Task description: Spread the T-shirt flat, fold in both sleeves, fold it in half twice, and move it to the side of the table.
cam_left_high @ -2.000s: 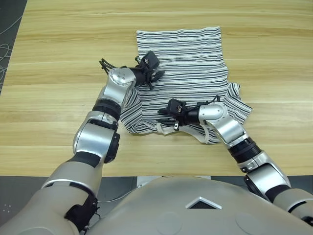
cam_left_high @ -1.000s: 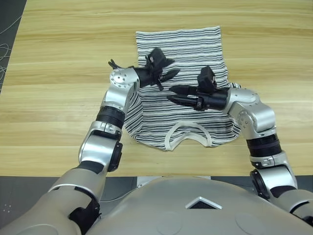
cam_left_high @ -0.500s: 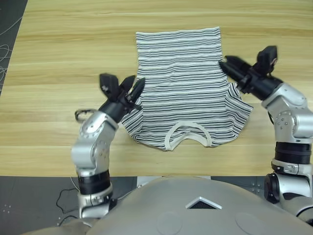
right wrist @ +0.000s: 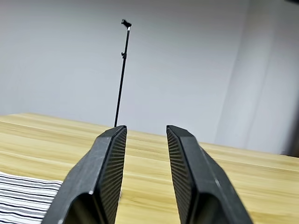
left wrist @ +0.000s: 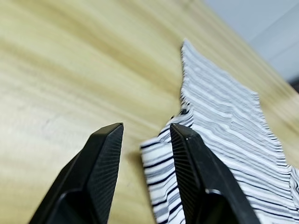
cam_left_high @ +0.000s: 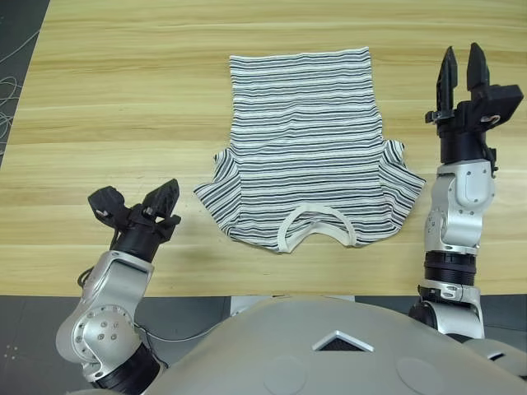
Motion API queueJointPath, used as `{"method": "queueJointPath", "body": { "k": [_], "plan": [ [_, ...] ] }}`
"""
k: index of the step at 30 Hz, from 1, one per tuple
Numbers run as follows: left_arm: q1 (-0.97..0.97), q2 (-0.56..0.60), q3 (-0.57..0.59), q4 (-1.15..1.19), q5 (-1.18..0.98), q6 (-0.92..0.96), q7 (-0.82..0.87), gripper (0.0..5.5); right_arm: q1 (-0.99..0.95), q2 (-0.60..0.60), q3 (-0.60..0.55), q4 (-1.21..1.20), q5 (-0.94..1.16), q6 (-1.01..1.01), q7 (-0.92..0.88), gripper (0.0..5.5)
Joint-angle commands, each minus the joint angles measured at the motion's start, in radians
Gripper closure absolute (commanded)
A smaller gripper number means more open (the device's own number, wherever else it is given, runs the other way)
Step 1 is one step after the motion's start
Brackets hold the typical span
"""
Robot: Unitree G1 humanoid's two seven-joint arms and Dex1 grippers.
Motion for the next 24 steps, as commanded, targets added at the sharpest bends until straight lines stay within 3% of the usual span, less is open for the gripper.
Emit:
{"method": "queueJointPath", "body": {
  "k": [1, 24],
  "plan": [
    [0.022, -0.011, -0.024, 0.033, -0.082, 0.05, 0.039, 3.64, 0.023, -0.015, 0.005, 0.036, -0.002, -0.081, 0.011, 3.94],
    [-0.074, 0.011, -0.191, 0.237, 0.019, -0.06, 0.052, 3.64, 0.038, -0.006, 0.115, 0.004, -0.064, -0.179, -0.009, 3.94]
  ]
}}
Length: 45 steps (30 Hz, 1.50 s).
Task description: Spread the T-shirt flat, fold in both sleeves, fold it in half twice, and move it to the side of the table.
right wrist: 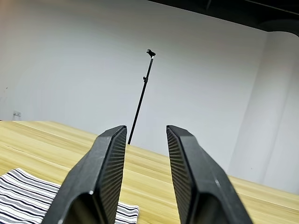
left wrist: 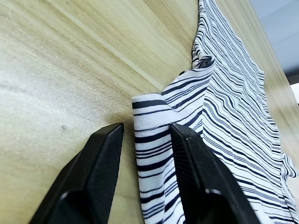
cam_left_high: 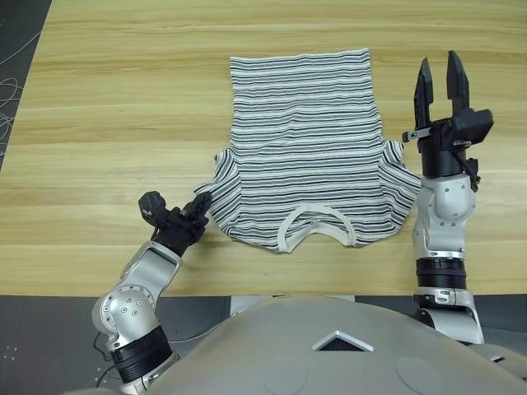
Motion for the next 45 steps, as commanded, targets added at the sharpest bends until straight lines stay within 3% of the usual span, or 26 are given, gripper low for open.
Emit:
{"method": "queueJointPath", "body": {
  "k": [1, 5, 16, 22, 28, 33, 45],
  "plan": [
    [0.004, 0.011, -0.03, 0.027, 0.04, -0.007, -0.001, 3.64, 0.003, -0.003, 0.007, -0.011, -0.006, -0.007, -0.008, 3.94],
    [0.012, 0.015, -0.043, 0.023, 0.056, -0.031, -0.014, 3.64, 0.003, -0.004, 0.009, -0.006, -0.007, -0.008, -0.007, 3.94],
    [0.034, 0.016, -0.093, 0.004, 0.138, -0.124, -0.059, 5.39, 0.005, -0.006, 0.019, 0.02, -0.014, -0.025, -0.006, 3.94],
    [0.024, 0.026, -0.088, 0.0, 0.15, -0.147, -0.065, 5.39, 0.004, -0.007, 0.023, 0.025, -0.013, -0.03, -0.008, 3.94],
    [-0.071, 0.112, -0.022, 0.028, 0.173, -0.162, -0.07, 5.39, 0.007, -0.006, 0.023, 0.027, -0.014, -0.034, -0.012, 3.94],
    [-0.095, 0.148, -0.033, 0.021, 0.183, -0.153, -0.089, 5.39, 0.007, -0.006, 0.022, 0.027, -0.013, -0.036, -0.014, 3.94],
    [-0.056, 0.214, -0.222, -0.054, 0.283, -0.116, -0.168, 5.39, 0.0, -0.007, 0.03, 0.029, -0.013, -0.033, -0.015, 3.94]
  ]
}}
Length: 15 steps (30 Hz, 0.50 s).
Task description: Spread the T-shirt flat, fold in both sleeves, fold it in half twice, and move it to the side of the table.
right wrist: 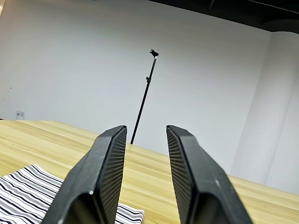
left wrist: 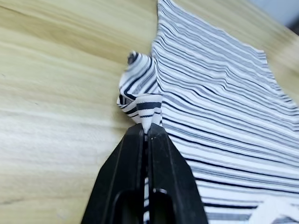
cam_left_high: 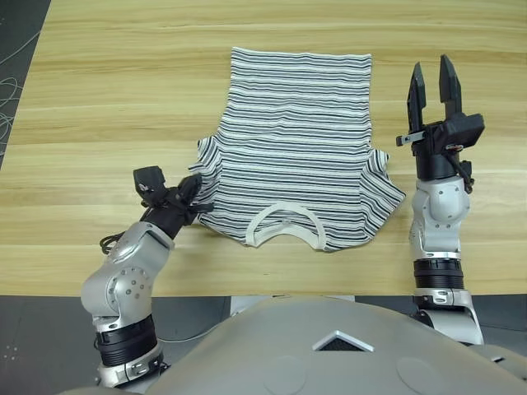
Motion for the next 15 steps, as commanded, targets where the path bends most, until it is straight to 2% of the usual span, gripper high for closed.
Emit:
{"method": "queueJointPath", "body": {
  "k": [1, 8, 15],
  "plan": [
    [-0.006, 0.028, -0.062, -0.039, 0.043, 0.014, -0.025, 5.39, -0.004, -0.006, 0.004, 0.007, -0.005, -0.003, -0.001, 3.94],
    [-0.021, 0.044, -0.176, -0.057, 0.104, 0.014, -0.049, 5.39, -0.003, -0.007, 0.012, 0.005, -0.003, 0.003, -0.001, 3.94],
    [-0.011, 0.037, -0.205, -0.025, 0.135, 0.035, -0.059, 5.39, 0.0, -0.003, 0.022, -0.007, -0.004, 0.01, -0.001, 3.94]
  ]
}}
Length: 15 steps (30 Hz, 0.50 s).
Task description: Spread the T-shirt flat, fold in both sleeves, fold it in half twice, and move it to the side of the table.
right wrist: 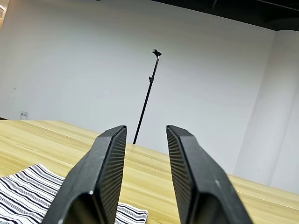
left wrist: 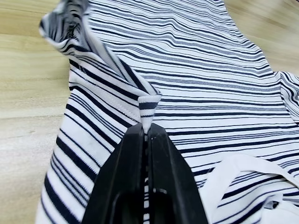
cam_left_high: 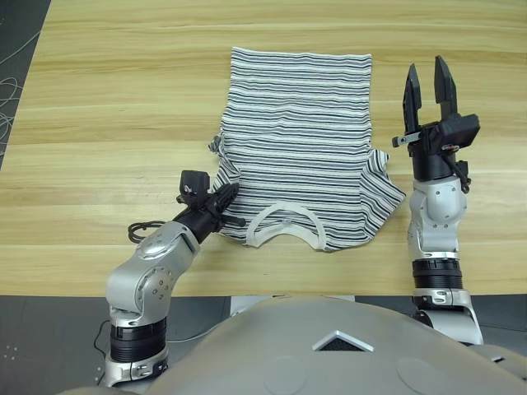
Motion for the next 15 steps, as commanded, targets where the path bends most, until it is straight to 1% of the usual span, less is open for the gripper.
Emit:
{"method": "queueJointPath", "body": {
  "k": [1, 14, 15],
  "plan": [
    [0.004, 0.005, -0.004, 0.034, 0.029, 0.011, -0.006, 5.39, 0.0, -0.002, 0.008, -0.009, -0.004, 0.01, 0.001, 3.94],
    [0.019, 0.006, -0.014, 0.046, 0.051, 0.016, -0.035, 5.39, -0.005, -0.004, 0.019, -0.007, -0.008, 0.009, -0.005, 3.94],
    [0.021, 0.008, -0.018, 0.038, 0.046, 0.016, -0.042, 5.2, -0.006, -0.005, 0.02, -0.006, -0.008, 0.009, -0.004, 3.94]
  ]
}}
